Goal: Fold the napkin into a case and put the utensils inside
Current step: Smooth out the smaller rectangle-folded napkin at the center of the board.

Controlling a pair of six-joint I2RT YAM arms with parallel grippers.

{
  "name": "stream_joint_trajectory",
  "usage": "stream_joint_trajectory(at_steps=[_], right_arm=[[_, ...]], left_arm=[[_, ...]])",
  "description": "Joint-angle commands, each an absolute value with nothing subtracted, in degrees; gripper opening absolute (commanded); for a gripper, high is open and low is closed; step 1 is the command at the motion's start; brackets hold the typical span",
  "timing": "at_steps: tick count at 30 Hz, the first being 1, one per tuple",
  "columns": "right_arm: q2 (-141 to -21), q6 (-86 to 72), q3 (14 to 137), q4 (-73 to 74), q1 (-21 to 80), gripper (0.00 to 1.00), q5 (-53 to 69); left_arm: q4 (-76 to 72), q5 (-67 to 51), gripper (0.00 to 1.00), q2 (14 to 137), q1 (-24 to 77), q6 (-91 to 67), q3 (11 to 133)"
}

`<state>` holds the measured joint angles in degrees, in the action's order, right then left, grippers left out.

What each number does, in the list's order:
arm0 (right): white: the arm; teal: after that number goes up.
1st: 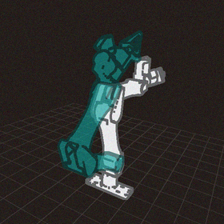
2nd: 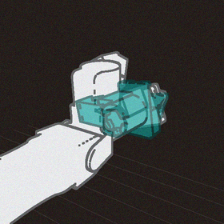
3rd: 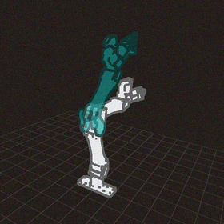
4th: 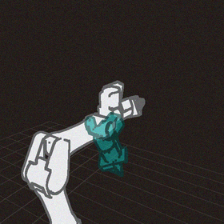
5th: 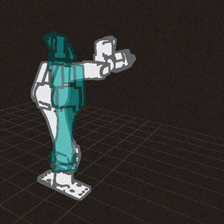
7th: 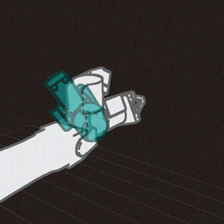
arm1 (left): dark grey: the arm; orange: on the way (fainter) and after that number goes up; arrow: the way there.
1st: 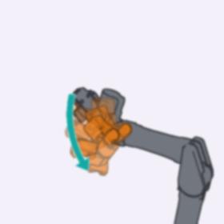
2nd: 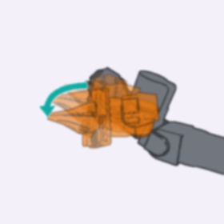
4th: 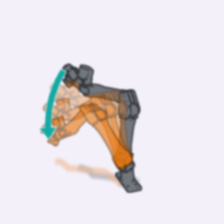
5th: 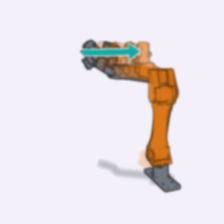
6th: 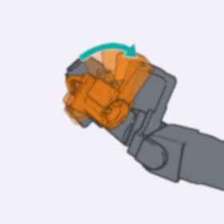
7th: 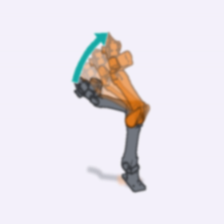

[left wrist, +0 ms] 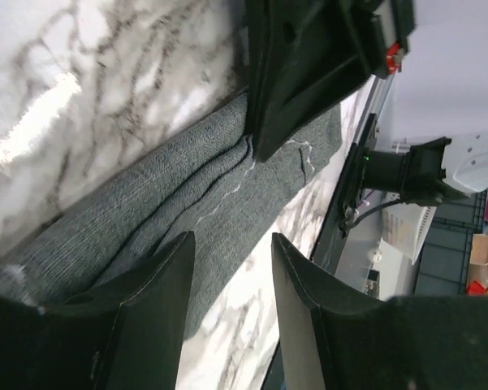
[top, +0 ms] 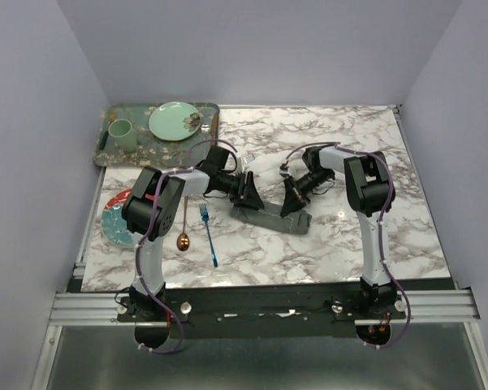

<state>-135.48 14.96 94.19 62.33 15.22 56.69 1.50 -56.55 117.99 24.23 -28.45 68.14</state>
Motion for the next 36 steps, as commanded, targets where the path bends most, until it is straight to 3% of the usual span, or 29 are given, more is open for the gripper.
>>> stream_joint_trajectory(at_steps=[1,10,20,21,22,24,25,28,33,36], right_arm=[[-133.16,19.68,88.51,62.05,15.38,0.01,52.73],[-135.35,17.32,90.7,61.52,15.12,0.01,54.84],[-133.35,19.33,93.07,61.96,14.68,0.01,53.35],[-132.37,19.94,93.16,62.31,14.68,0.04,52.91],[-130.88,20.39,93.43,62.49,14.68,0.15,52.48],[-125.98,21.09,93.43,62.58,14.59,0.27,52.38],[-124.38,21.18,93.51,62.67,14.5,0.39,52.38],[-117.96,22.76,92.99,63.19,14.5,0.55,51.95],[-111.01,18.04,85.02,59.17,14.85,0.53,57.91],[-111.44,12.58,81.14,56.79,15.82,0.42,62.92]], left_arm=[[1.49,-61.95,0.53,108.03,23.73,-23.91,64.78],[-2.98,-64.51,0.52,112.49,25.84,-29.17,65.65],[-10.2,-58.18,0.49,124.01,24.09,-40.52,65.66],[-10.28,-58.36,0.48,124.8,23.91,-40.69,65.48],[-10.11,-58.45,0.48,124.98,23.65,-40.78,65.39],[-9.5,-58.36,0.48,125.51,23.21,-40.69,65.48],[-9.32,-58.01,0.47,125.68,23.12,-40.69,65.48],[-8.53,-57.31,0.47,125.25,23.12,-39.99,65.39],[-8.17,-56.78,0.45,124.54,23.12,-39.64,64.78],[-8.0,-55.99,0.41,124.72,23.12,-40.16,64.51]])
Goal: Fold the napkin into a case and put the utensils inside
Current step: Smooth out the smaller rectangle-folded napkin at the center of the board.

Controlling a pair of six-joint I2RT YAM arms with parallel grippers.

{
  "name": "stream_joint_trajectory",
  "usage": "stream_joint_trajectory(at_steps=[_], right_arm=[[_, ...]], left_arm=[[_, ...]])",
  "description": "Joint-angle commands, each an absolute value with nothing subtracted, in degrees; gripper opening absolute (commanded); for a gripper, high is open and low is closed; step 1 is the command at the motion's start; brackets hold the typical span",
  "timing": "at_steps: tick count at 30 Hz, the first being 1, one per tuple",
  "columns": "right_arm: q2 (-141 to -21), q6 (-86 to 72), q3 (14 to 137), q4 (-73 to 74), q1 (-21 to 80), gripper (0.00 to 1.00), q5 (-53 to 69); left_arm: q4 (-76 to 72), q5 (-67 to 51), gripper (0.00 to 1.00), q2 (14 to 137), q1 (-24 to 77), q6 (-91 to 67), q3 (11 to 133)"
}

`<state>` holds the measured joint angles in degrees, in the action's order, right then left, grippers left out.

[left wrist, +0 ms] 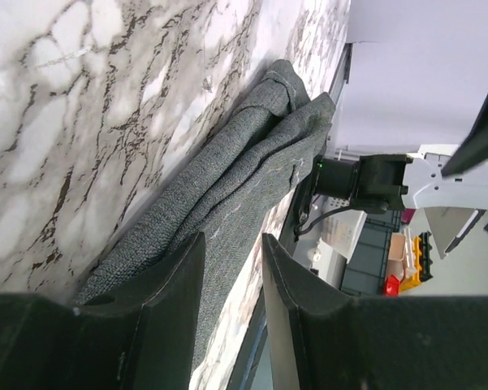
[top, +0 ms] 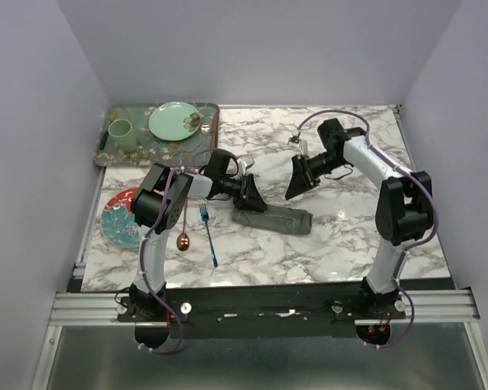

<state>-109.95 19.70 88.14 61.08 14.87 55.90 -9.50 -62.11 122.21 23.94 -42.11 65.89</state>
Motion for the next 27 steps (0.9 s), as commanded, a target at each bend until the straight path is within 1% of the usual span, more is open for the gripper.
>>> stream_joint_trajectory(at_steps=[1,2,4,6,11,13,16,17,20,24,27], right_arm=[[-111.88,11.26,79.99,55.91,16.08,0.37,64.41],[-112.49,8.73,78.59,54.77,16.26,0.36,64.86],[-112.94,5.55,74.47,49.5,16.26,0.35,65.13],[-115.03,0.98,72.87,44.86,16.35,0.34,63.55],[-121.55,-3.77,73.04,42.28,15.21,0.3,53.54],[-124.35,-4.31,73.39,41.75,14.07,0.28,50.73],[-126.73,-4.22,73.92,42.98,13.54,0.24,48.88],[-126.91,-3.96,74.09,43.41,13.54,0.24,48.43],[-126.74,-4.04,74.09,43.68,13.54,0.23,47.55],[-126.74,-3.61,74.44,43.94,13.54,0.22,47.29],[-127.0,-3.08,75.32,44.38,13.54,0.22,46.76]], left_arm=[[-8.0,-55.81,0.39,124.72,23.12,-40.25,64.34],[-8.0,-55.64,0.38,124.63,23.12,-40.34,64.34],[-7.82,-55.55,0.37,124.63,23.12,-40.17,64.34],[-7.65,-55.46,0.37,124.89,23.03,-40.08,64.51],[-6.77,-55.46,0.37,125.51,22.5,-39.29,64.69],[-6.5,-57.03,0.38,125.6,21.98,-38.59,64.95],[-8.42,-60.81,0.46,123.58,21.62,-37.79,65.3],[-8.44,-63.17,0.49,122.44,21.62,-37.18,65.39],[-6.95,-65.9,0.53,116.12,21.8,-35.77,65.04],[-6.68,-66.8,0.53,110.23,22.41,-38.32,62.41],[-4.41,-65.4,0.53,111.96,21.89,-36.31,60.65]])
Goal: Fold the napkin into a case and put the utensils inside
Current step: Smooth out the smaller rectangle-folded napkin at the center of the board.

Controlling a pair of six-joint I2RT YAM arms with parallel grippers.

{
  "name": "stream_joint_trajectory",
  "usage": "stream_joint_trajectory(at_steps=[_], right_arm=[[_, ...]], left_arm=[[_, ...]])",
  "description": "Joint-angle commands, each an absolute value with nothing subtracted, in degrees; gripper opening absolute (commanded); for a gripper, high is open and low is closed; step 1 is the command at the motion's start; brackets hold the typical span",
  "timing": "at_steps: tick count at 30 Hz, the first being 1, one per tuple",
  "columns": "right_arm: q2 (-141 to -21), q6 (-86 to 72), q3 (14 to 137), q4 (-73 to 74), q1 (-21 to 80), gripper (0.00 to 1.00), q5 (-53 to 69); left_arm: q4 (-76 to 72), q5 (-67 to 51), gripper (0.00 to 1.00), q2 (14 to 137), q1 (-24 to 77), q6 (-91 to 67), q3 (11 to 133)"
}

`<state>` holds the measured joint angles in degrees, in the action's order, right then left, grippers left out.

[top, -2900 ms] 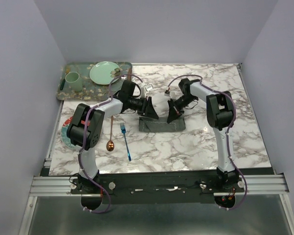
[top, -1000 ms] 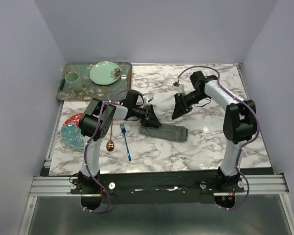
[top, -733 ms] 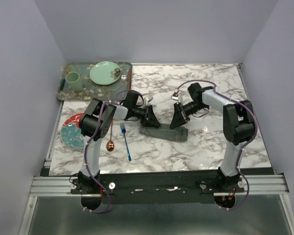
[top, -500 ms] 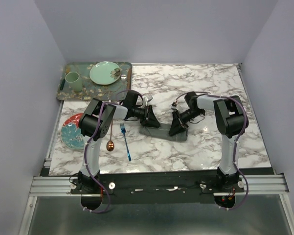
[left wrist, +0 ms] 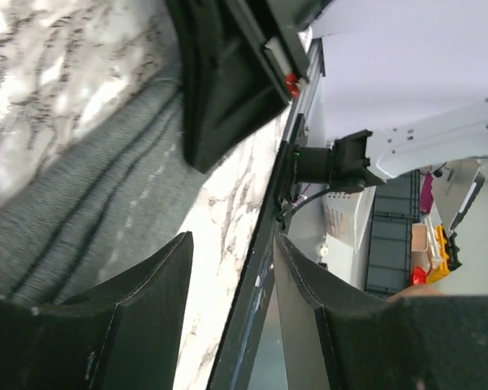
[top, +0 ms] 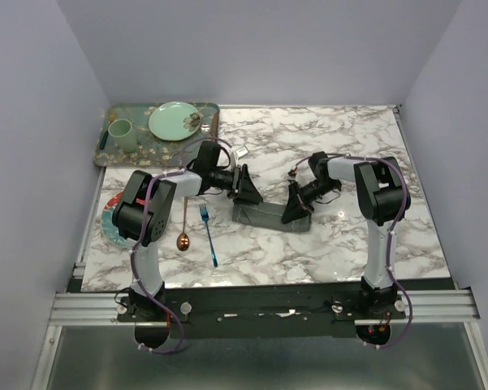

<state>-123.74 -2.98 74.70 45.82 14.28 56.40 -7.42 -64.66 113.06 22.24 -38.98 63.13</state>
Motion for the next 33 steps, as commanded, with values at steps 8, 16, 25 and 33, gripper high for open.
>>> stream_joint_trajectory(at_steps=[8,16,25,33], right_arm=[[-128.5,-0.62,78.13,46.93,13.54,0.2,44.48],[-124.55,6.58,80.67,51.4,14.06,0.24,48.68],[-112.42,12.04,77.88,60.12,14.59,0.38,62.93],[-121.37,5.55,73.83,53.27,12.14,0.34,52.4]], left_arm=[[1.76,-58.89,0.49,123.92,17.58,-30.23,61.27],[5.01,-58.45,0.49,122.17,17.49,-26.98,61.08],[4.48,-57.4,0.48,121.99,18.19,-27.6,61.7],[6.41,-56.78,0.48,122.61,18.19,-26.28,63.28]])
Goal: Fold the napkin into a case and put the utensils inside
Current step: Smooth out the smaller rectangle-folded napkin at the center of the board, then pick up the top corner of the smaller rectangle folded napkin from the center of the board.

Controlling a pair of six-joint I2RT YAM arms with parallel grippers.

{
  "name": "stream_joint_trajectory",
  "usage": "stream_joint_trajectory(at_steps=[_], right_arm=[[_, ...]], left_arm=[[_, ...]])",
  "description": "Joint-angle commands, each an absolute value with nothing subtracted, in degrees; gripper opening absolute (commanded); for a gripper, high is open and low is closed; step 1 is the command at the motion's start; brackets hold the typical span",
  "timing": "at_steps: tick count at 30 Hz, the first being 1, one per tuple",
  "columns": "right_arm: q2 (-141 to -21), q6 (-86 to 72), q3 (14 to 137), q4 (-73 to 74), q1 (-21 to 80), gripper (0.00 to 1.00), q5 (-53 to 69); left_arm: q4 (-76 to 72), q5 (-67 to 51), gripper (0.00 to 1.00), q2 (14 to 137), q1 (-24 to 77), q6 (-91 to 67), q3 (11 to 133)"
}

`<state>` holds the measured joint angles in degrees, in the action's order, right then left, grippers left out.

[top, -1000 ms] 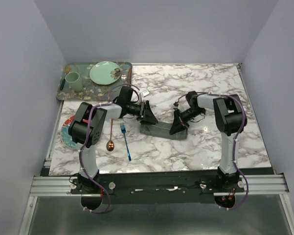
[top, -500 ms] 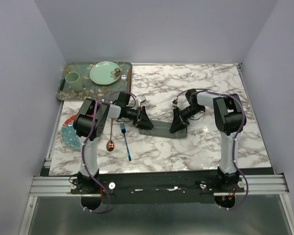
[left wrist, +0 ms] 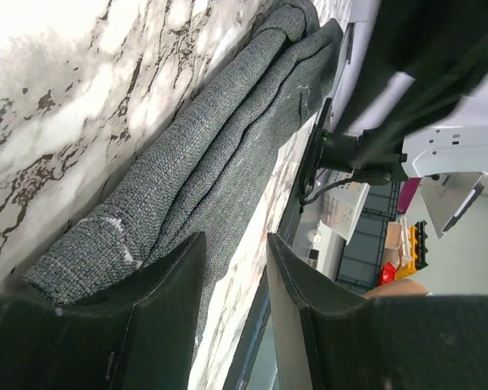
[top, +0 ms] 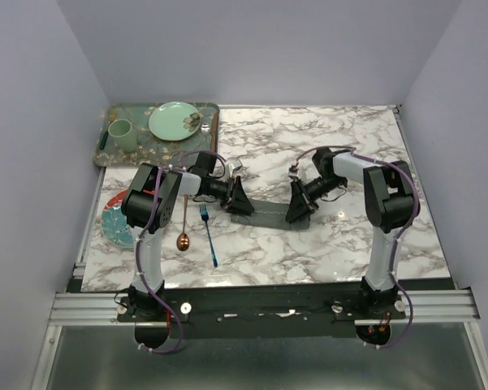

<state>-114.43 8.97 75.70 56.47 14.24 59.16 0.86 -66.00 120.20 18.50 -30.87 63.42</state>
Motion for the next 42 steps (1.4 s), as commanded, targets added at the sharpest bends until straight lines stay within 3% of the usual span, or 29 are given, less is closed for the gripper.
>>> stream_joint_trajectory(at_steps=[1,9,20,24,31,39,42], right_arm=[[-122.68,4.84,74.52,52.91,11.61,0.33,50.99],[-125.34,8.26,76.29,55.1,11.86,0.31,44.21],[-118.41,11.95,70.84,54.14,17.4,0.32,49.38],[-111.02,14.06,73.73,57.3,16.44,0.36,55.18],[-104.5,10.11,76.64,56.34,9.85,0.39,53.71],[-105.21,5.81,74.62,53.53,7.56,0.38,43.44],[-105.47,4.23,73.04,51.86,7.21,0.38,40.01]], left_arm=[[7.2,-56.69,0.48,122.61,18.19,-25.93,63.37],[7.74,-57.3,0.48,119.55,18.98,-24.35,62.76],[9.67,-56.51,0.47,111.45,20.83,-19.08,58.01],[10.28,-57.57,0.55,103.74,20.83,-14.16,60.11],[17.13,-49.84,0.7,96.5,24.07,9.55,69.77],[36.54,-49.75,0.68,109.66,33.48,40.47,87.35],[42.18,-48.96,0.67,113.19,36.73,45.52,92.09]])
